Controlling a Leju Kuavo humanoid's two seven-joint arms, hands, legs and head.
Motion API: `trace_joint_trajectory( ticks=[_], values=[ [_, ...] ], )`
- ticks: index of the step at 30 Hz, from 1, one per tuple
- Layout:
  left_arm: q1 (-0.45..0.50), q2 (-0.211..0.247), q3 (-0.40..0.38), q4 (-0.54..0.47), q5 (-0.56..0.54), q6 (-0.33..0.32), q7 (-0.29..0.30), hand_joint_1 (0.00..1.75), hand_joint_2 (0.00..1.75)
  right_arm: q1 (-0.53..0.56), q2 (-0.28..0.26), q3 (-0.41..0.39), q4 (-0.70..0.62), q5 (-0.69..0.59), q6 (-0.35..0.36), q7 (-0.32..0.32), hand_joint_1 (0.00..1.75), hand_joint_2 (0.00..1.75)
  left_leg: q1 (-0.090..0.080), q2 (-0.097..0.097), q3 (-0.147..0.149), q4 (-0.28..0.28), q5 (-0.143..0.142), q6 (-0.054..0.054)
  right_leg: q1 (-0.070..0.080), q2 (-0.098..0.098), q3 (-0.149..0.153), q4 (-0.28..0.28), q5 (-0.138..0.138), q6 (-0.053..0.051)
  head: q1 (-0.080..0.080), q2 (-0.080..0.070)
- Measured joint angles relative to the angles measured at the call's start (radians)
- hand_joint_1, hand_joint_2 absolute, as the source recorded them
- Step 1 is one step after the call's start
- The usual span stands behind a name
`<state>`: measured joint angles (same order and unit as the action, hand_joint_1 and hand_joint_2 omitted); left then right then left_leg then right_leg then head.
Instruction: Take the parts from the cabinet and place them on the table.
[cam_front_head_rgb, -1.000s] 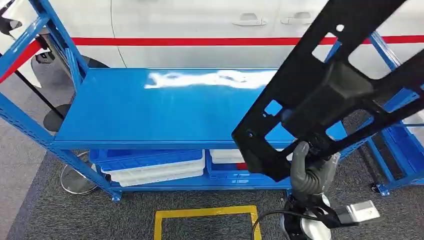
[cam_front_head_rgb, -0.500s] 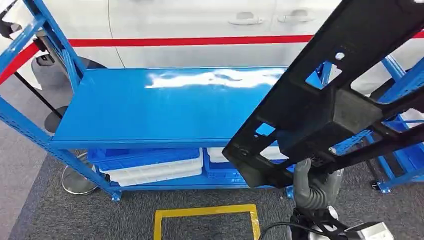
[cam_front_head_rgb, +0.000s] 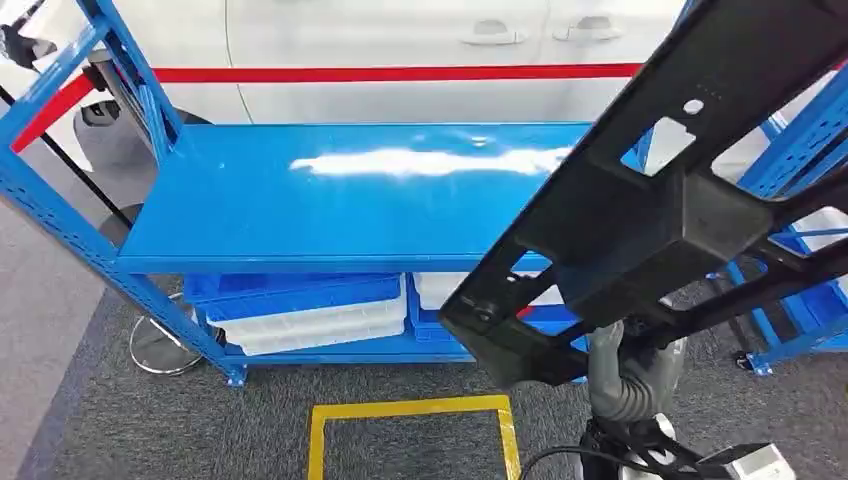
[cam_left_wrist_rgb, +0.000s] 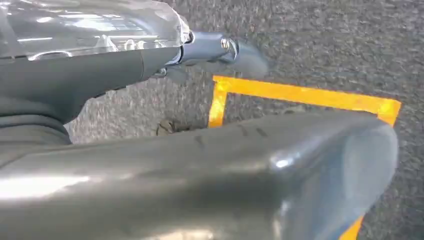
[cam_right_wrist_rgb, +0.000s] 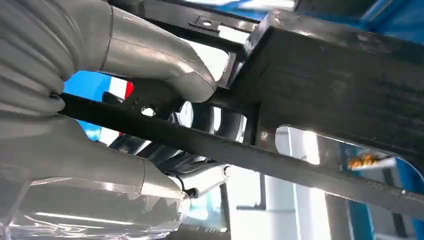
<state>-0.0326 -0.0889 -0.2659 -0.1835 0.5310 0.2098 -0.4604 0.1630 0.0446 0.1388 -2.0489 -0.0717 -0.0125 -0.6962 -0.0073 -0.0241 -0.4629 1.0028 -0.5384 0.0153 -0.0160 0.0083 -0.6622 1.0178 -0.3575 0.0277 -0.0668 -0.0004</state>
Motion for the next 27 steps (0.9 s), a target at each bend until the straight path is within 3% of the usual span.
trace_joint_trajectory(
  ticks=[1,2,4,5,6,7,8,9,10,11,12,13,16,17,18,19,21,22,23,24,25,26,27],
  values=[
    [0.004,0.0,0.0,0.001,0.003,0.0,0.001,0.0,0.0,0.005,0.002,-0.007,0.0,-0.003,0.011,0.0,1.75,1.75,0.005,0.008,-0.008,-0.005,0.016,0.007,0.001,0.007,-0.004,-0.006,0.015,0.007,0.0,0.0],
    [0.002,0.001,0.001,0.002,0.005,0.0,0.003,0.0,0.0,0.011,0.002,-0.018,0.0,-0.005,0.02,0.0,1.75,1.75,0.013,0.023,-0.02,-0.008,0.03,0.015,-0.004,0.008,-0.015,0.003,-0.005,0.01,0.0,0.0],
    [0.003,0.002,0.002,0.002,0.013,0.005,0.01,0.0,0.0,0.024,0.004,-0.038,0.0,-0.006,0.036,0.0,1.75,1.75,0.012,0.037,-0.049,-0.008,0.049,0.031,-0.007,0.001,-0.051,0.094,-0.13,0.015,0.001,0.0],
    [0.004,0.002,0.004,0.002,0.014,0.006,0.014,0.0,0.0,0.029,0.006,-0.048,0.0,-0.008,0.043,0.0,1.75,1.75,0.011,0.045,-0.061,-0.007,0.059,0.031,-0.007,0.0,-0.068,0.167,-0.187,0.02,0.001,0.0],
    [0.005,0.002,0.007,0.002,0.018,0.01,0.019,0.0,0.0,0.034,0.008,-0.061,0.0,-0.01,0.05,0.0,1.75,1.75,0.008,0.054,-0.075,-0.007,0.068,0.033,-0.007,-0.001,-0.082,0.247,-0.227,0.024,0.001,0.0],
    [0.004,0.002,0.01,0.002,0.024,0.019,0.026,0.0,0.0,0.038,0.009,-0.071,0.002,-0.016,0.056,0.0,1.75,1.75,0.006,0.062,-0.086,-0.005,0.076,0.033,-0.007,-0.002,-0.084,0.294,-0.232,0.025,0.001,0.0],
    [0.004,0.002,0.015,0.002,0.032,0.029,0.035,0.0,0.0,0.042,0.011,-0.085,0.006,-0.022,0.064,0.0,1.75,1.75,0.004,0.072,-0.101,-0.003,0.085,0.032,-0.007,-0.003,-0.066,0.305,-0.207,0.026,0.001,0.0],
    [0.003,0.002,0.02,0.002,0.037,0.038,0.04,0.0,0.0,0.046,0.012,-0.097,0.01,-0.026,0.066,0.0,1.75,1.75,0.003,0.08,-0.113,0.001,0.092,0.03,-0.006,-0.005,-0.03,0.275,-0.173,0.025,0.001,0.0],
    [0.003,0.002,0.024,0.002,0.043,0.045,0.044,0.0,0.0,0.05,0.012,-0.11,0.014,-0.028,0.066,0.0,1.75,1.75,0.002,0.089,-0.123,0.004,0.095,0.03,-0.006,-0.012,0.025,0.213,-0.141,0.021,0.001,0.0],
    [0.003,0.002,0.027,0.002,0.048,0.049,0.045,0.0,0.0,0.051,0.013,-0.125,0.018,-0.031,0.066,0.0,1.75,1.75,0.0,0.095,-0.131,0.01,0.1,0.027,-0.002,-0.035,0.101,0.115,-0.127,0.013,0.001,0.0],
    [0.003,0.002,0.029,0.002,0.052,0.052,0.046,0.0,0.0,0.05,0.014,-0.136,0.022,-0.032,0.063,0.0,1.75,1.75,-0.001,0.103,-0.132,0.015,0.102,0.024,0.008,-0.088,0.168,0.023,-0.158,0.003,0.001,0.0],
    [0.005,0.0,0.032,0.002,0.053,0.055,0.045,0.0,0.0,0.05,0.017,-0.15,0.027,-0.033,0.06,0.0,1.75,1.75,-0.004,0.11,-0.134,0.02,0.105,0.019,0.018,-0.099,0.193,-0.029,-0.173,-0.006,0.001,0.0],
    [0.004,-0.001,0.042,0.002,0.055,0.056,0.049,0.0,0.0,0.06,0.024,-0.186,0.032,-0.033,0.042,0.0,1.75,1.75,0.001,0.141,-0.131,0.011,0.119,0.001,0.023,-0.071,0.176,-0.03,-0.16,-0.028,0.001,0.0],
    [0.004,-0.001,0.042,0.002,0.054,0.056,0.052,0.0,0.0,0.065,0.028,-0.196,0.032,-0.033,0.039,0.0,1.75,1.75,-0.001,0.137,-0.137,0.018,0.115,-0.006,0.01,-0.059,0.174,-0.043,-0.141,-0.037,0.001,0.0],
    [0.004,0.001,0.043,0.002,0.053,0.056,0.057,0.0,0.0,0.068,0.034,-0.203,0.032,-0.036,0.036,0.0,1.75,1.75,0.004,0.09,-0.145,0.039,0.082,-0.015,0.01,-0.051,0.164,-0.044,-0.131,-0.044,0.001,0.0],
    [0.004,0.001,0.043,0.002,0.052,0.056,0.064,0.0,0.0,0.069,0.034,-0.212,0.033,-0.042,0.034,0.0,1.75,1.75,0.008,0.057,-0.164,0.096,0.027,-0.019,0.009,-0.039,0.154,-0.043,-0.123,-0.049,0.0,0.0],
    [0.008,0.003,0.043,0.002,0.05,0.057,0.074,0.0,0.0,0.078,0.042,-0.225,0.034,-0.044,0.03,0.0,1.75,1.75,0.013,0.037,-0.207,0.245,-0.066,-0.027,0.01,-0.014,0.133,-0.042,-0.107,-0.052,0.001,0.0],
    [0.009,0.003,0.043,0.002,0.05,0.057,0.079,0.0,0.0,0.084,0.043,-0.234,0.034,-0.05,0.029,0.0,1.75,1.75,0.013,0.035,-0.22,0.299,-0.082,-0.029,0.01,-0.001,0.123,-0.04,-0.1,-0.051,0.001,0.0],
    [0.008,0.003,0.043,0.002,0.049,0.058,0.081,0.0,0.0,0.092,0.044,-0.245,0.034,-0.054,0.029,0.0,1.75,1.75,0.014,0.035,-0.211,0.305,-0.072,-0.03,0.01,0.014,0.112,-0.037,-0.094,-0.049,0.001,0.0],
    [0.007,0.003,0.043,0.002,0.045,0.058,0.082,0.0,0.0,0.097,0.045,-0.256,0.034,-0.054,0.028,0.0,1.75,1.75,0.014,0.034,-0.182,0.267,-0.047,-0.03,0.01,0.025,0.105,-0.033,-0.089,-0.046,0.001,0.0],
    [0.006,0.003,0.043,0.002,0.043,0.058,0.084,0.0,0.0,0.103,0.047,-0.271,0.034,-0.055,0.028,0.0,1.75,1.75,0.015,0.031,-0.13,0.185,-0.009,-0.028,0.009,0.039,0.098,-0.028,-0.086,-0.043,0.001,0.0],
    [0.004,0.003,0.043,0.002,0.041,0.058,0.086,0.0,0.0,0.108,0.049,-0.283,0.033,-0.058,0.03,0.0,1.75,1.75,0.017,0.016,-0.071,0.089,0.025,-0.023,0.009,0.051,0.093,-0.022,-0.084,-0.04,0.001,0.0],
    [0.003,0.004,0.043,0.002,0.04,0.058,0.087,0.0,0.0,0.113,0.051,-0.298,0.03,-0.063,0.032,0.0,1.75,1.75,0.019,-0.027,-0.027,0.012,0.029,-0.017,0.007,0.057,0.089,-0.017,-0.083,-0.038,0.001,0.0]
  ],
)
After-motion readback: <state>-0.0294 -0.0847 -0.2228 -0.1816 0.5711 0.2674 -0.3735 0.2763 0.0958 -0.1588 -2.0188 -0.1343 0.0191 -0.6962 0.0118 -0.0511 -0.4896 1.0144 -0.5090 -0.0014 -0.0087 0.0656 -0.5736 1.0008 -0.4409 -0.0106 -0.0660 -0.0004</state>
